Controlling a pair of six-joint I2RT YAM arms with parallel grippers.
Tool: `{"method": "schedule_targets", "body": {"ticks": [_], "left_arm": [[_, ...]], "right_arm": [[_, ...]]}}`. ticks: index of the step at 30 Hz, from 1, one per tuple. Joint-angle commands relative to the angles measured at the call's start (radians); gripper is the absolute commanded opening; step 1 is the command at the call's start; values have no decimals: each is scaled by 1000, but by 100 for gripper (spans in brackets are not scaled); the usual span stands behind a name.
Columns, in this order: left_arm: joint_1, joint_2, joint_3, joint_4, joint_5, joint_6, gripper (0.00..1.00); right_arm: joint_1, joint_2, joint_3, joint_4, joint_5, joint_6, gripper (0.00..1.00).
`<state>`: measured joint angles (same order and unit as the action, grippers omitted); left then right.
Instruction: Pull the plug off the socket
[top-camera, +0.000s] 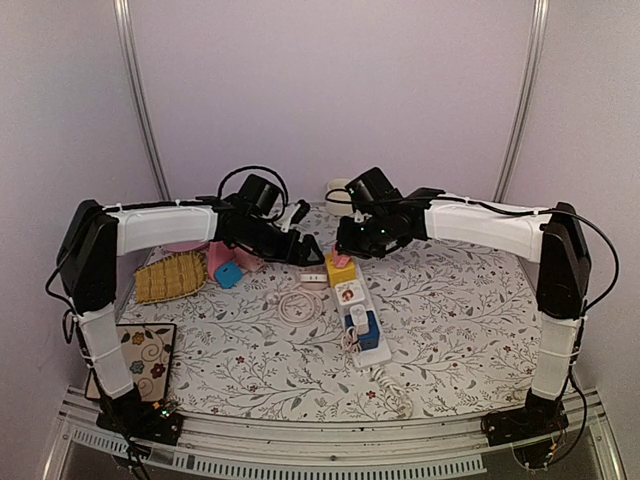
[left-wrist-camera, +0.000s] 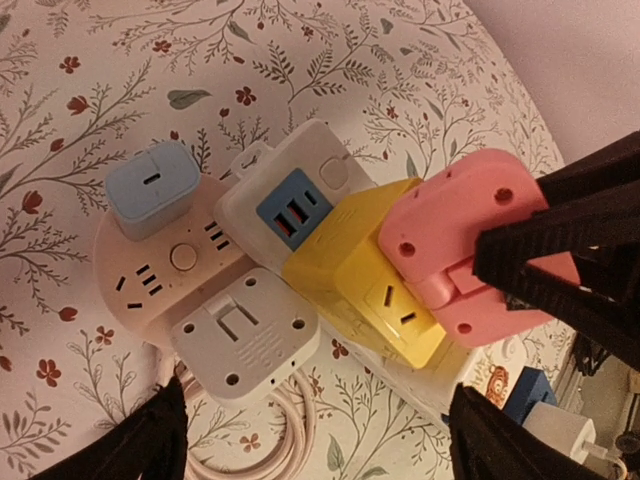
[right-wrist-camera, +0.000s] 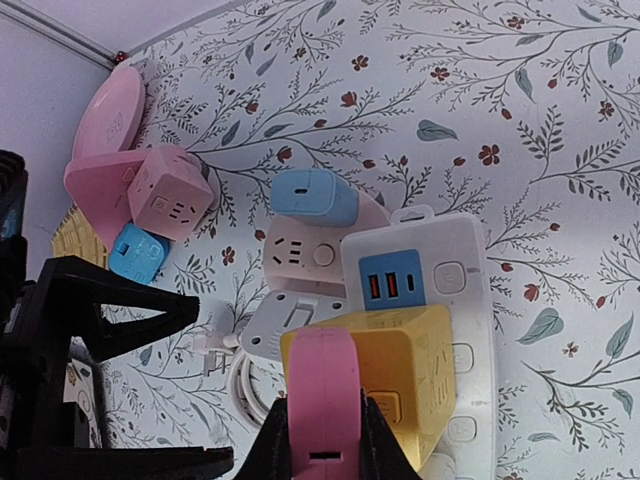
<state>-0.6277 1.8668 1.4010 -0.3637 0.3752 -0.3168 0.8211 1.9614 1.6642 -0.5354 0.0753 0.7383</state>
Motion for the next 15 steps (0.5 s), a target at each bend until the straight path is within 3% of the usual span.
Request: {"method": "schedule_targets", "body": {"ticks": [1, 15], "left_arm": [[-37, 64, 90, -73, -68, 24, 91], [-112, 232, 252, -167, -157, 13, 91]], "right_arm": [[3, -37, -51, 52, -12, 41, 3], [5, -147, -238, 53, 35, 126, 3]]}}
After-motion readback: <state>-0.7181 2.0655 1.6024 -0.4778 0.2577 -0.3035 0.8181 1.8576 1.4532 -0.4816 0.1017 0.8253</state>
